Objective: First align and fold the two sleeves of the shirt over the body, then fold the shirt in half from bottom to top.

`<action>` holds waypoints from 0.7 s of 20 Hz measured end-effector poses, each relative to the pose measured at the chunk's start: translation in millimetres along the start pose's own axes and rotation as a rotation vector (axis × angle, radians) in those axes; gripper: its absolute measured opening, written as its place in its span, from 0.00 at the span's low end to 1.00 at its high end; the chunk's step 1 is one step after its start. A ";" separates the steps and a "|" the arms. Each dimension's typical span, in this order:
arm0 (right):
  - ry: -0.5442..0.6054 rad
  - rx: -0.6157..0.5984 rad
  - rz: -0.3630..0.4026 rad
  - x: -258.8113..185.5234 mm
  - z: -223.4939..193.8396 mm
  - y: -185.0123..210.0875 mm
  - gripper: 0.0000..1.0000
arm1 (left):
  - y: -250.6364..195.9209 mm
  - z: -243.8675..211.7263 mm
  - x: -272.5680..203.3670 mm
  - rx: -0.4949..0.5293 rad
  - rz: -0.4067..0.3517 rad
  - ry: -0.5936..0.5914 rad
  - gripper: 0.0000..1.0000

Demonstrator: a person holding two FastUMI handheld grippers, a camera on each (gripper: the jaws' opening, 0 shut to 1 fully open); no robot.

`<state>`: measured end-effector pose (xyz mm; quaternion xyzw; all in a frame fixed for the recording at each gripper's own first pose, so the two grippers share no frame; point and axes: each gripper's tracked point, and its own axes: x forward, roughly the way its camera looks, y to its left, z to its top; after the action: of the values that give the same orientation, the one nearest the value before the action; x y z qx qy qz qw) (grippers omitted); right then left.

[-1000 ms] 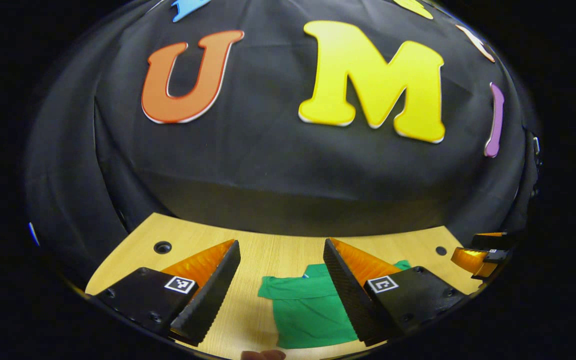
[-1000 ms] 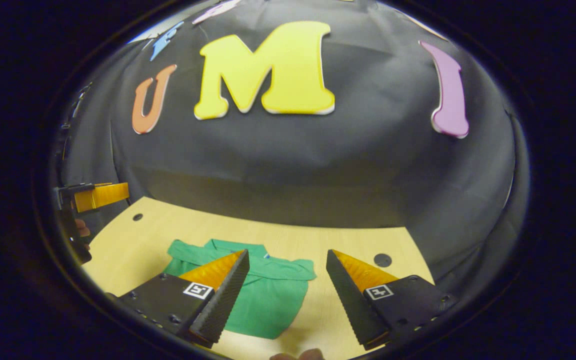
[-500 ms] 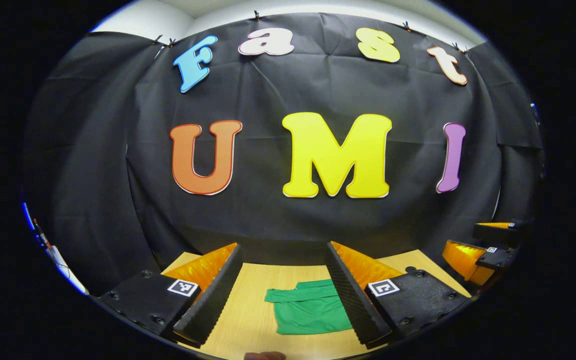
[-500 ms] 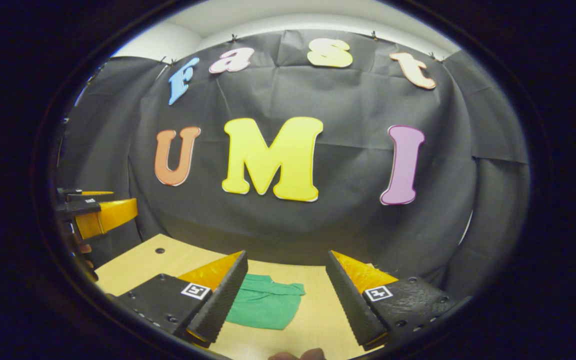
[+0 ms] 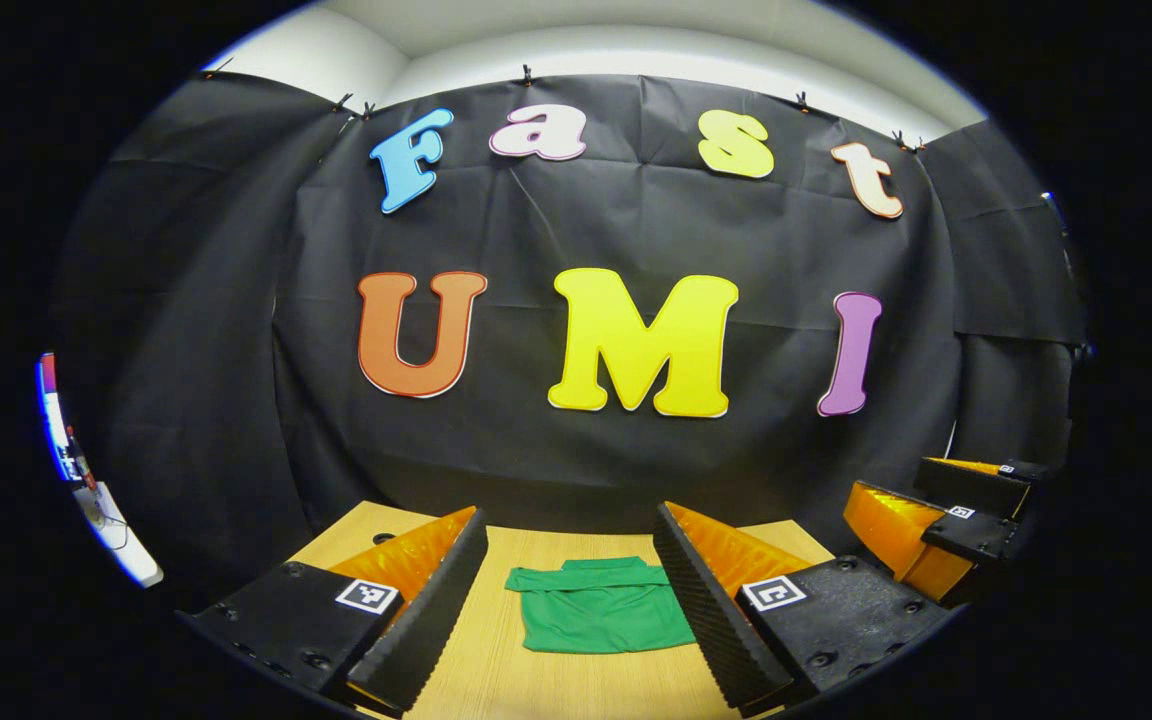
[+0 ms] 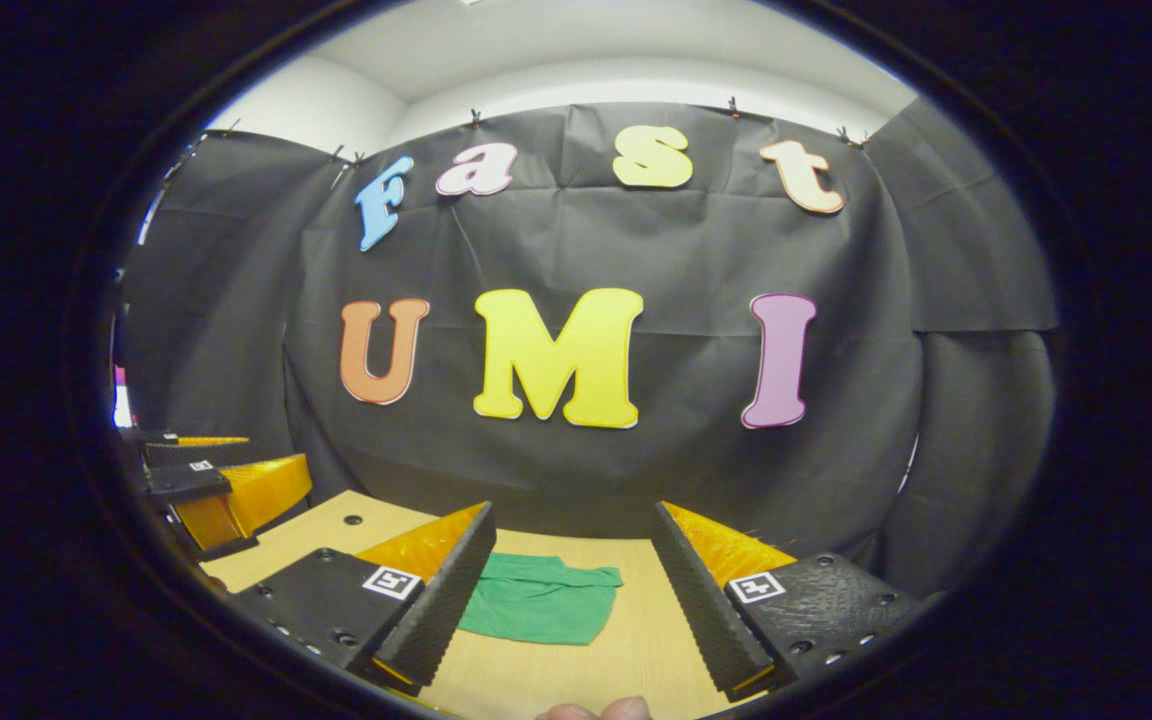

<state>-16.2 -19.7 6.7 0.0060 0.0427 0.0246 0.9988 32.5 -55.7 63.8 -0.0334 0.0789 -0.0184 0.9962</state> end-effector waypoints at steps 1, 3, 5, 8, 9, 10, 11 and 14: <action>0.001 0.004 0.001 -0.8 -0.4 0.8 0.97 | -0.2 2.7 0.2 0.009 0.003 -0.006 1.00; 0.006 -0.002 0.005 -2.5 -2.0 2.0 0.97 | 2.6 7.6 -0.6 0.026 0.016 -0.021 1.00; 0.000 0.000 0.000 -2.1 0.7 0.4 0.98 | 1.4 12.7 -1.6 0.029 0.018 -0.035 1.00; -0.008 0.005 -0.016 -0.9 3.4 -5.3 0.95 | 5.2 16.8 -0.6 0.043 0.029 -0.053 1.00; -0.011 0.004 -0.018 -1.4 4.3 -6.3 0.97 | 5.2 17.9 0.2 0.044 0.030 -0.057 0.96; -0.013 0.005 -0.017 -1.4 5.9 -5.9 0.96 | 4.8 18.3 0.2 0.044 0.028 -0.059 1.00; -0.017 0.005 -0.019 -1.5 6.1 -6.2 0.95 | 2.7 17.5 1.9 0.043 0.026 -0.058 1.00; -0.022 -0.002 -0.020 1.5 7.3 -7.2 0.97 | 0.5 18.1 4.3 0.044 0.021 -0.064 1.00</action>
<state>-13.7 -26.8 13.7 0.0048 0.0318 0.0147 0.9994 39.6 -54.2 80.9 -0.0111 0.0469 -0.0087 0.9988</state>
